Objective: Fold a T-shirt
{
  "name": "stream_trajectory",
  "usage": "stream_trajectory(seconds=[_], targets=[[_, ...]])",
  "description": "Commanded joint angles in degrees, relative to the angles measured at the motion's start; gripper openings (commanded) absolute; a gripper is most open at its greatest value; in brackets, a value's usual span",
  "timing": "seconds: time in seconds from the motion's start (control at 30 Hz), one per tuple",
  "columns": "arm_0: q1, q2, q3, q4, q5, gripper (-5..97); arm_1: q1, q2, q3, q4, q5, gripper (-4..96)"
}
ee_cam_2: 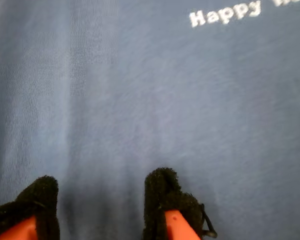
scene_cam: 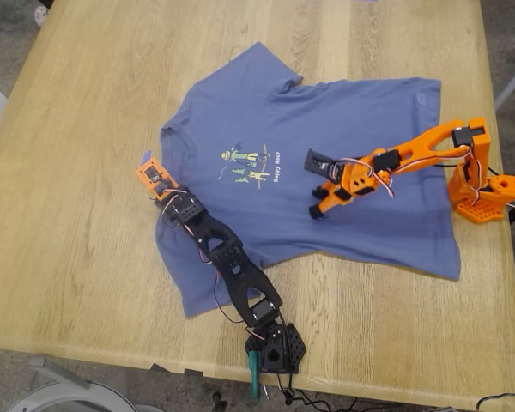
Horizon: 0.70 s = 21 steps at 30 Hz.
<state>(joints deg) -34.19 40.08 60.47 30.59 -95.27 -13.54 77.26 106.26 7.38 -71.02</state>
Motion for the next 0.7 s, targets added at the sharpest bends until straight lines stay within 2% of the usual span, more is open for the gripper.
stream_trajectory(seconds=[0.0,0.3,0.67], targets=[[4.57,0.35,0.35,1.23,-1.14,0,-1.58,-0.35,0.53,-1.93,1.85,27.0],[5.27,2.81,4.13,1.23,-1.23,0,-4.39,-2.72,5.54,-4.13,5.71,26.8],[6.77,6.33,5.89,2.2,-1.41,0,-10.28,-8.79,1.41,-1.93,8.79,25.9]])
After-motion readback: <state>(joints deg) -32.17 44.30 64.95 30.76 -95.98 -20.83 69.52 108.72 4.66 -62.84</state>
